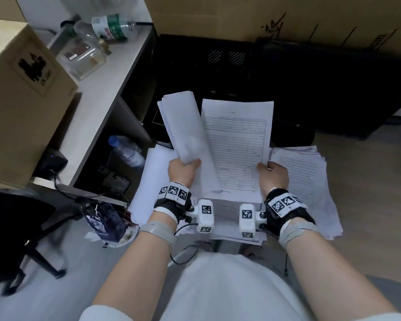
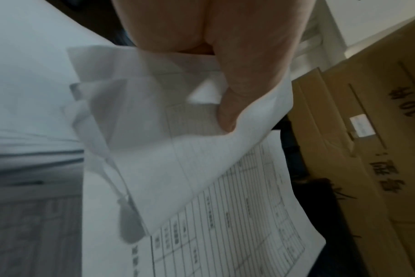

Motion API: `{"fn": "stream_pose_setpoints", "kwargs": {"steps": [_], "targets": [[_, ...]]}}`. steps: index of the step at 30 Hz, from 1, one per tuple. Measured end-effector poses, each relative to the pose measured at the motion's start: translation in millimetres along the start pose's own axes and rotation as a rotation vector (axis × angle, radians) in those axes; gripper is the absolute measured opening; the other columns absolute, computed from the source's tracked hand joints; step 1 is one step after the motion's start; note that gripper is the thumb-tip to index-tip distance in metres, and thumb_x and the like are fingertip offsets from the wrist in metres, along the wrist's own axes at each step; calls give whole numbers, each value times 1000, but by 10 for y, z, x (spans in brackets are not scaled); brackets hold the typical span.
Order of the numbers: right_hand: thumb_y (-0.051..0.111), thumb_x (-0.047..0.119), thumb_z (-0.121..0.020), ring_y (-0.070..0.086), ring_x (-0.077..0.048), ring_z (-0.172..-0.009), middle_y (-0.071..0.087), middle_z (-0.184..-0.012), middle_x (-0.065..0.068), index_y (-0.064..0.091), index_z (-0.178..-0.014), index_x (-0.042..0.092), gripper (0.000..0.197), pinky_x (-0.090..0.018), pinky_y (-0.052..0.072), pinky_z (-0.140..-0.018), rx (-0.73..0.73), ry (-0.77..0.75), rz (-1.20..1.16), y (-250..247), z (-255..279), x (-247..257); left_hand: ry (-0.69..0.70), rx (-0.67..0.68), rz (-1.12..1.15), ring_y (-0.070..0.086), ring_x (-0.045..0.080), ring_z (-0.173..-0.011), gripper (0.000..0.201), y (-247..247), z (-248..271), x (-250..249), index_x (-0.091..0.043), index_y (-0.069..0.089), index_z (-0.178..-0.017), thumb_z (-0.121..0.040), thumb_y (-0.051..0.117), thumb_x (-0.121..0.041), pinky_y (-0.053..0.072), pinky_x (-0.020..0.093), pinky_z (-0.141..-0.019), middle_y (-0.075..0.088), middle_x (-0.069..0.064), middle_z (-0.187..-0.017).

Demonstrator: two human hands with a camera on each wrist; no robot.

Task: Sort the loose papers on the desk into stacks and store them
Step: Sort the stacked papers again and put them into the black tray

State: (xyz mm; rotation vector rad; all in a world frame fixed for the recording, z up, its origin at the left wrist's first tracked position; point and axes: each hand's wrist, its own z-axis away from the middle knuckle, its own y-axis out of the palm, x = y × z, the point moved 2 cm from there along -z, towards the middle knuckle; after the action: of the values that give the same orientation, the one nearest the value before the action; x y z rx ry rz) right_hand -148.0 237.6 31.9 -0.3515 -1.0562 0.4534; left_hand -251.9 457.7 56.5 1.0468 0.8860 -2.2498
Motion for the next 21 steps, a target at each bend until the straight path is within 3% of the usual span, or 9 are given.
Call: {"fn": "stream_pose_setpoints", "kwargs": {"steps": [3,5,9,12,15,17,19,21], "targets": [[50,16,-99,61,-37,-112,64,-126,-18,63,-124,2,32,-38,48,-91,-44,132,70,213,127,-333,-65,-28,-77,69,26,-91,28,-193,-151,369,0,73,-102,-81,80,-17,57,35,-85,74,14,-100],[44,9,-101,56,-37,-121,57,-137,-17,55,-136,2,37,-36,45,-96,-42,241,167,286,185,-632,-113,-14,-144,70,29,-96,30,-231,-193,611,0,72,-105,-81,80,-17,57,40,-90,74,15,-103],[41,8,-100,47,-34,-130,50,-142,-17,43,-143,3,43,-33,38,-102,37,360,284,376,248,-1096,-153,55,-241,70,27,-93,37,-196,-198,941,0,72,-108,-80,82,-21,56,32,-85,74,14,-103],[41,12,-99,50,-33,-126,52,-138,-17,44,-141,5,43,-33,40,-99,51,390,280,472,216,-1219,-152,101,-302,69,24,-85,42,-194,-197,1057,-1,73,-105,-76,86,-28,54,29,-78,73,10,-95],[49,17,-97,52,-34,-124,51,-139,-14,39,-143,11,47,-40,42,-106,20,392,166,580,137,-1162,-123,138,-301,70,27,-88,45,-144,-215,1049,-2,73,-104,-77,84,-35,57,34,-82,75,11,-96],[56,21,-95,49,-33,-128,45,-146,-14,31,-147,13,59,-47,39,-110,-38,344,97,601,127,-1084,-110,181,-261,70,29,-94,35,-73,-214,997,-3,72,-106,-87,74,-33,56,37,-86,74,12,-99],[61,22,-92,44,-29,-133,42,-149,-10,32,-149,13,65,-43,38,-110,-70,241,98,571,161,-956,-79,237,-244,69,30,-99,26,7,-181,910,-5,70,-107,-93,65,-26,56,39,-88,73,12,-102],[65,21,-91,49,-20,-127,49,-144,-4,44,-143,16,57,-33,41,-105,6,155,-6,561,211,-796,-27,263,-280,70,28,-98,30,82,-171,843,-2,70,-107,-90,71,-26,57,38,-88,73,13,-102]]}}
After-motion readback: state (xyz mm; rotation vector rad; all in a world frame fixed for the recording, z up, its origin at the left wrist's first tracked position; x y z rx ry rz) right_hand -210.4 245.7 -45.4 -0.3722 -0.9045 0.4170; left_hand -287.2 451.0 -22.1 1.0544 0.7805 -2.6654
